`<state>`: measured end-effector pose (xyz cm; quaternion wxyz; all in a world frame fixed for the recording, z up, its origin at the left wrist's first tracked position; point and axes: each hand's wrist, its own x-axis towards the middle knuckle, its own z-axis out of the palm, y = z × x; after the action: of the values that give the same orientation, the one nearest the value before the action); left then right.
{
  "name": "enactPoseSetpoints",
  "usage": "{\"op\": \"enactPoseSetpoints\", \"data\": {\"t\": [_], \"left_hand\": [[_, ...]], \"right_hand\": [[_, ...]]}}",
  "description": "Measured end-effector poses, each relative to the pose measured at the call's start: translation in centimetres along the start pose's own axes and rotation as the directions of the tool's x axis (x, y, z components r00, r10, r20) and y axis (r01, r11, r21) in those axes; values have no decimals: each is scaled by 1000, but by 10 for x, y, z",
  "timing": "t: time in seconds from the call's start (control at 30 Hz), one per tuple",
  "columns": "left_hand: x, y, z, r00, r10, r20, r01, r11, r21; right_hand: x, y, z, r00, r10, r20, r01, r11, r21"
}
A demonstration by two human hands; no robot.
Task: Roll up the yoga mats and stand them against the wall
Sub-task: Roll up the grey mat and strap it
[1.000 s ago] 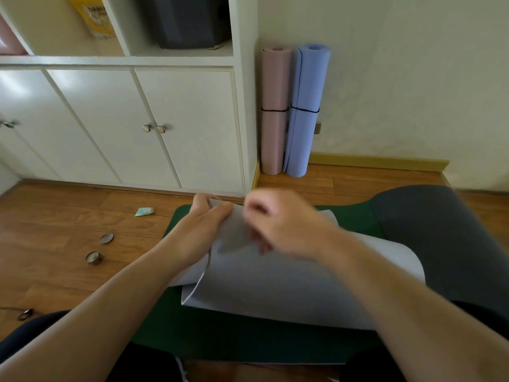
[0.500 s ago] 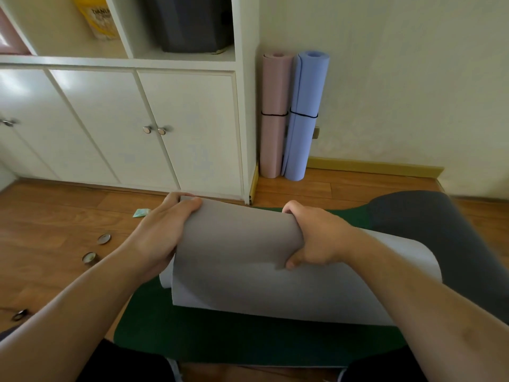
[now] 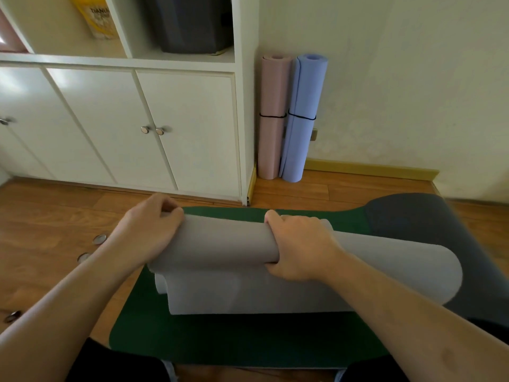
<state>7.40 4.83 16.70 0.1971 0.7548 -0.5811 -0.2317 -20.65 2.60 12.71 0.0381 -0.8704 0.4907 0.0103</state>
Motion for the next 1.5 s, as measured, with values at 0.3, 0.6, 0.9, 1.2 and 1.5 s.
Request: {"op": "enactPoseSetpoints", "data": {"t": [0.3, 0.6, 0.9, 1.2, 1.5], "left_hand": [[-30, 33, 81, 856, 442, 270, -505, 594, 627], [-3, 12, 45, 859, 431, 276, -511, 689, 514], [-1, -3, 39, 903, 307, 300, -422, 768, 483], [-7, -9, 42, 886, 327, 328, -459, 717, 525], [-7, 3, 62, 853, 466, 233, -515, 687, 513]], "right_hand": [[11, -39, 15, 989, -144, -45, 139, 986, -90], [-7, 42, -38, 918, 59, 393, -198, 925, 324], [-29, 49, -16, 979, 112, 169, -84, 982, -169], [-25, 37, -9, 1000, 3, 25, 2, 985, -174], [-20, 27, -14, 997, 18, 76, -9, 994, -112]]}}
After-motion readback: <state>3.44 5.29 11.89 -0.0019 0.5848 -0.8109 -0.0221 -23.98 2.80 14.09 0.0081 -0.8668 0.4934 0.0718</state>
